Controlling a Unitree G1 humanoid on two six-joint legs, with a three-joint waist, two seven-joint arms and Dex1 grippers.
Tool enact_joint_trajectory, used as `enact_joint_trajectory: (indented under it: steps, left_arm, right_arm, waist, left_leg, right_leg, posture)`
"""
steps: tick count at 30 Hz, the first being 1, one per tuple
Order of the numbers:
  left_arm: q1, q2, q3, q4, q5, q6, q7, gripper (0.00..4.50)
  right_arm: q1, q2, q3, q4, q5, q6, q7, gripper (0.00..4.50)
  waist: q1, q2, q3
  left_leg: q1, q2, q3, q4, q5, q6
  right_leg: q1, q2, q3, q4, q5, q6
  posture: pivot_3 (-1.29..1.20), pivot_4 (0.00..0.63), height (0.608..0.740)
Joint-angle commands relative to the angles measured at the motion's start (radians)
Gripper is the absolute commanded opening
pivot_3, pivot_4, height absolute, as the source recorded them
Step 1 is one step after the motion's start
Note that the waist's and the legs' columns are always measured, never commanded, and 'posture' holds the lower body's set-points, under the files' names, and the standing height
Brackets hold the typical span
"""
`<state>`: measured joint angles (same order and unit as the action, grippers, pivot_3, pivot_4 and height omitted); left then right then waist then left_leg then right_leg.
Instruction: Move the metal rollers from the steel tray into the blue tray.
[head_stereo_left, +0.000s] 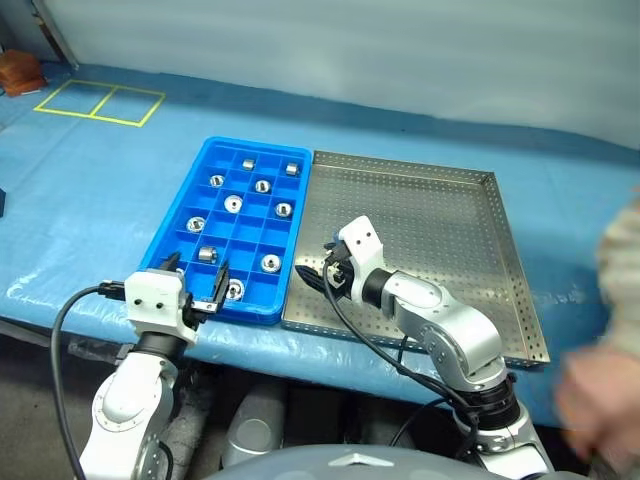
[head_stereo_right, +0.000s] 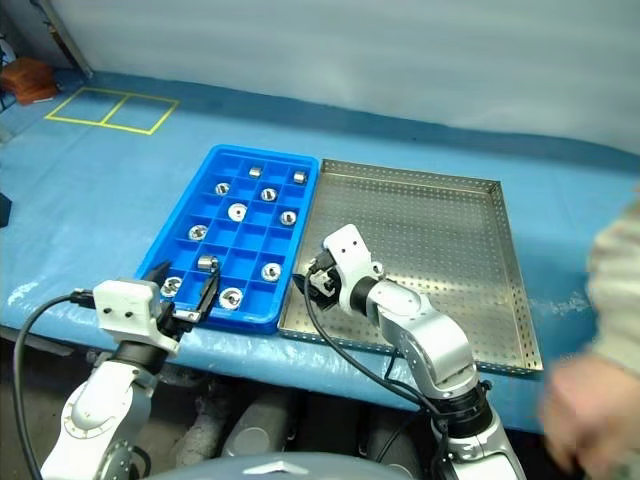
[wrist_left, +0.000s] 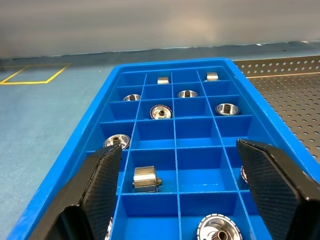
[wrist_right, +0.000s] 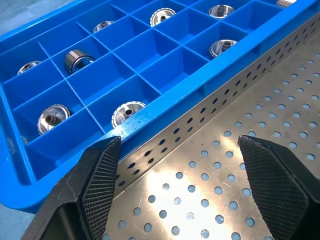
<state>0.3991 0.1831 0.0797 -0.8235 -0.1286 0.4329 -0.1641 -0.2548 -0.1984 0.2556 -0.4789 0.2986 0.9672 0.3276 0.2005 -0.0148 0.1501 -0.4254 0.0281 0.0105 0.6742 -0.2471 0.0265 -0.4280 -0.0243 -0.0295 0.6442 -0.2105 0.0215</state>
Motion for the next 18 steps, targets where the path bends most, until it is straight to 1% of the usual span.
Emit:
enact_joint_trajectory:
  steps: [1,6,14,18]
  left_arm:
    - [-0.039,0.01,0.018,-0.003,-0.014,-0.013,-0.007,3.99]
    - [-0.123,0.046,0.025,0.043,-0.026,-0.004,-0.038,3.99]
    - [-0.249,0.098,-0.007,0.142,-0.04,0.004,-0.098,3.99]
    - [-0.289,0.101,-0.041,0.168,-0.045,0.007,-0.117,3.99]
  right_arm:
    - [-0.03,0.004,-0.032,-0.02,-0.001,-0.033,-0.011,3.96]
    - [-0.023,-0.011,-0.083,-0.046,-0.009,-0.035,-0.037,3.96]
    - [0.048,-0.035,-0.167,-0.116,-0.037,-0.031,-0.112,3.96]
    - [0.065,-0.021,-0.189,-0.097,-0.058,-0.045,-0.155,3.96]
  waist:
    - [-0.004,0.0,0.0]
    - [-0.025,0.001,0.0]
    - [-0.106,0.001,0.0]
    - [-0.139,0.001,0.0]
  left_leg:
    - [0.0,0.0,0.0,0.0,0.0,0.0]
    - [0.0,0.0,-0.001,0.0,0.001,0.0]
    - [0.001,-0.001,0.0,0.001,0.001,0.0]
    - [0.003,-0.001,0.002,0.001,0.001,0.0]
  right_leg:
    - [0.0,0.0,0.0,0.0,0.0,0.0]
    - [0.001,0.0,0.0,0.0,0.0,0.0]
    - [0.001,0.0,0.001,0.001,0.001,0.0]
    - [0.002,0.0,0.003,0.002,0.001,0.0]
  posture:
    - [0.31,0.15,0.74]
    - [0.24,0.15,0.74]
    - [0.13,0.15,0.74]
    - [0.1,0.15,0.74]
